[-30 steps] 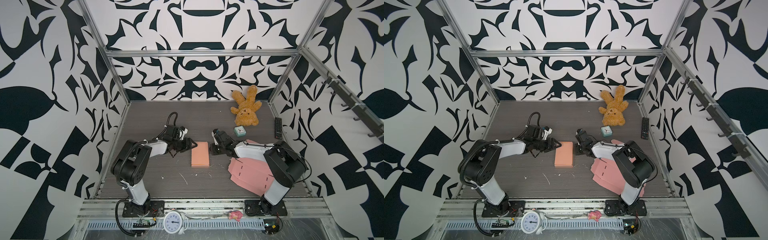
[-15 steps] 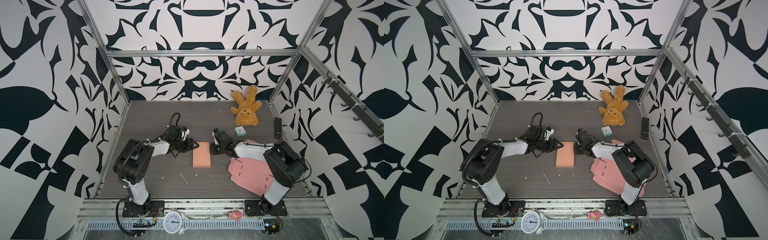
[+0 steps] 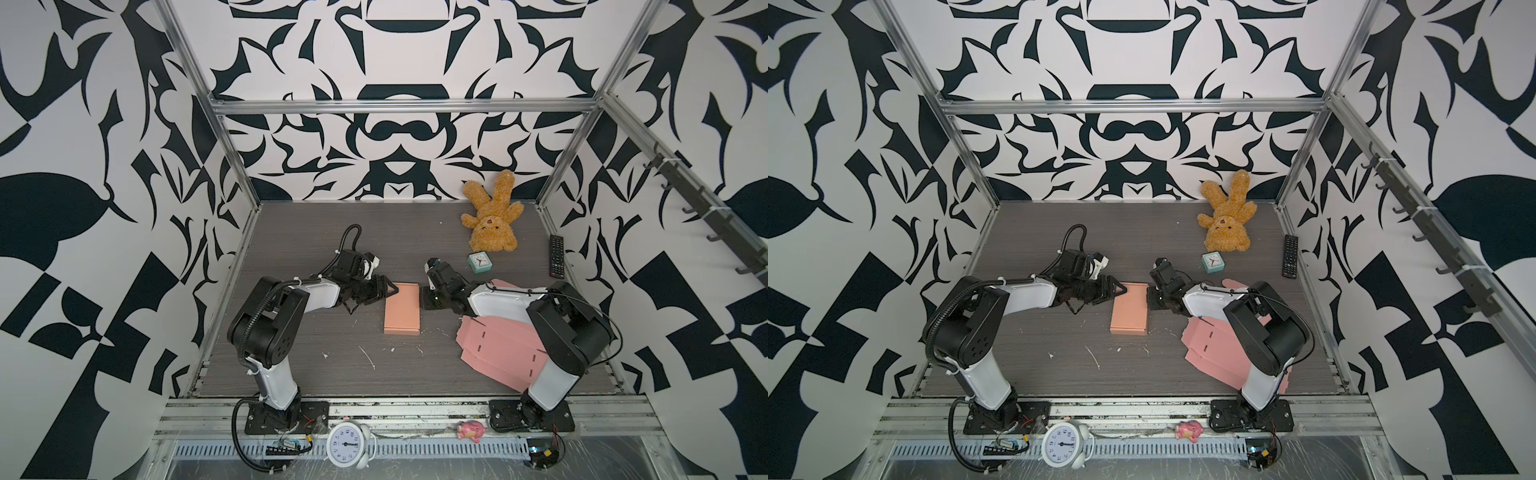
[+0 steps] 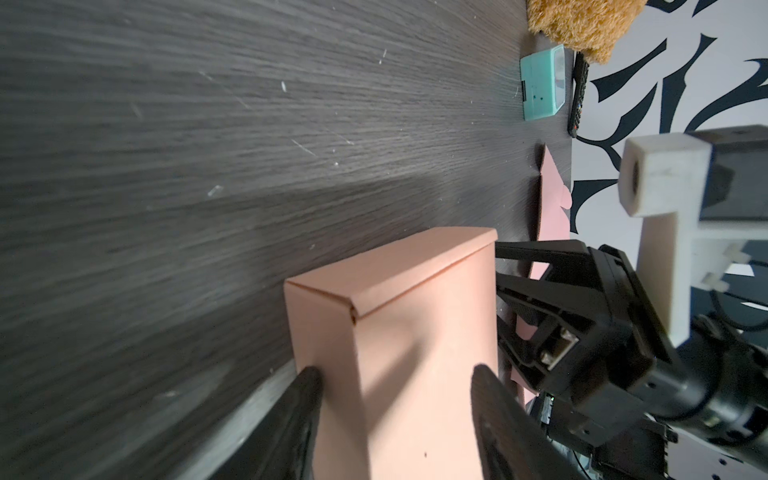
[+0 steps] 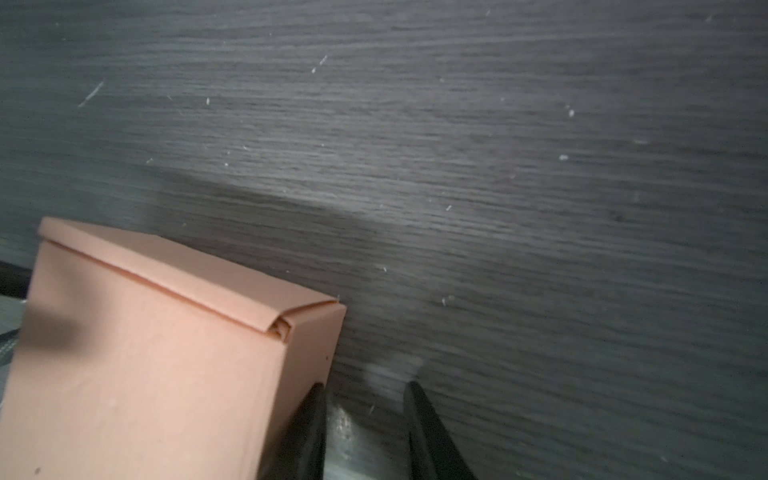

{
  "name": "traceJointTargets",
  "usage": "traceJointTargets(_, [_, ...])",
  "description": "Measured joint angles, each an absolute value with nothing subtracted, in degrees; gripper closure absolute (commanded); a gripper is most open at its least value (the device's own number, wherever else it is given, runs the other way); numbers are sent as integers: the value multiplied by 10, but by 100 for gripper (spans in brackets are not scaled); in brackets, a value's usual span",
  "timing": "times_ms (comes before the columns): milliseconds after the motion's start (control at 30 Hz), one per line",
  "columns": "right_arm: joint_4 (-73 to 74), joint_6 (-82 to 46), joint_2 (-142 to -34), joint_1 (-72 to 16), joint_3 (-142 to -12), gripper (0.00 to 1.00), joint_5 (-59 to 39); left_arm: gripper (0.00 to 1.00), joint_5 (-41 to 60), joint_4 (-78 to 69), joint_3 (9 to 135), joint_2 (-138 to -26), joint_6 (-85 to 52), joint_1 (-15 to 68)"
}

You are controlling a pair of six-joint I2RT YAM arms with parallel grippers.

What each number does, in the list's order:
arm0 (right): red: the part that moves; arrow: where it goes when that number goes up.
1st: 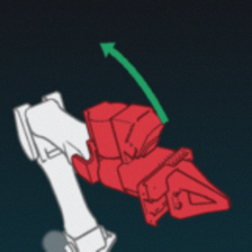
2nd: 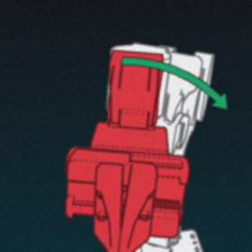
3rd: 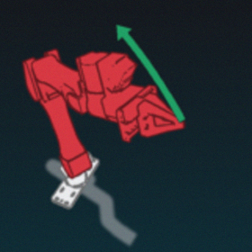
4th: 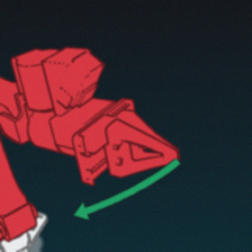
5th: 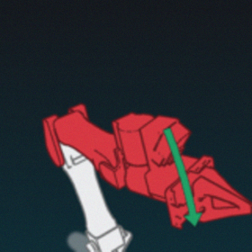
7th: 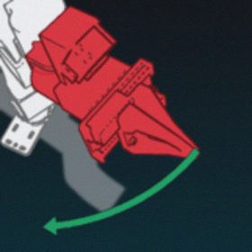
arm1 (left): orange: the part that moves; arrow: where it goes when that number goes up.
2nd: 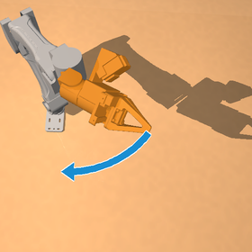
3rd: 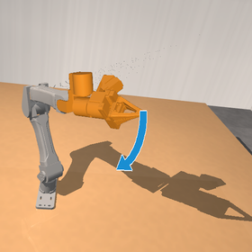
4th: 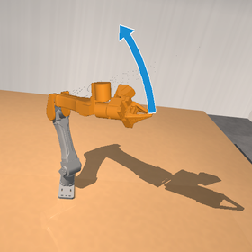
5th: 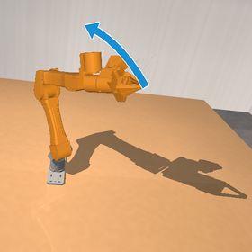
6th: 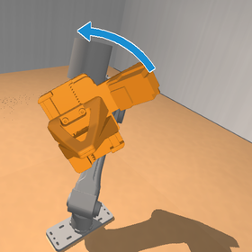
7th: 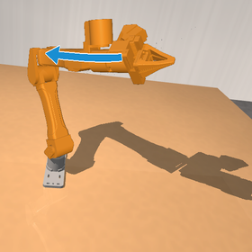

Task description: Fold the paper box

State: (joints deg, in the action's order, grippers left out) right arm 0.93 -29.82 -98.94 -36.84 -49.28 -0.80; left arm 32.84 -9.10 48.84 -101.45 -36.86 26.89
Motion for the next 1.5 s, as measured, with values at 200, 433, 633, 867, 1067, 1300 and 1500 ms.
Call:
traceJointTargets(200, [17, -298, -962, -359, -461, 65, -22, 32, 340, -90, 480, -1003, -366, 261])
traceJointTargets(433, [-18, -292, -908, -357, -431, 65, -10, 31, 341, -61, 464, -959, -357, 259])
traceJointTargets(633, [-50, -290, -853, -376, -417, 65, 7, 31, 340, -41, 423, -913, -354, 267])
traceJointTargets(867, [-74, -301, -809, -431, -408, 65, 27, 30, 338, -24, 389, -875, -350, 277])
traceJointTargets(1067, [-79, -314, -823, -445, -396, 65, 37, 30, 334, -19, 386, -872, -350, 286])
traceJointTargets(1300, [-74, -322, -856, -468, -396, 65, 42, 30, 330, -20, 376, -865, -354, 310])
traceJointTargets(1500, [-67, -330, -864, -483, -392, 65, 45, 30, 328, -30, 361, -865, -372, 331])
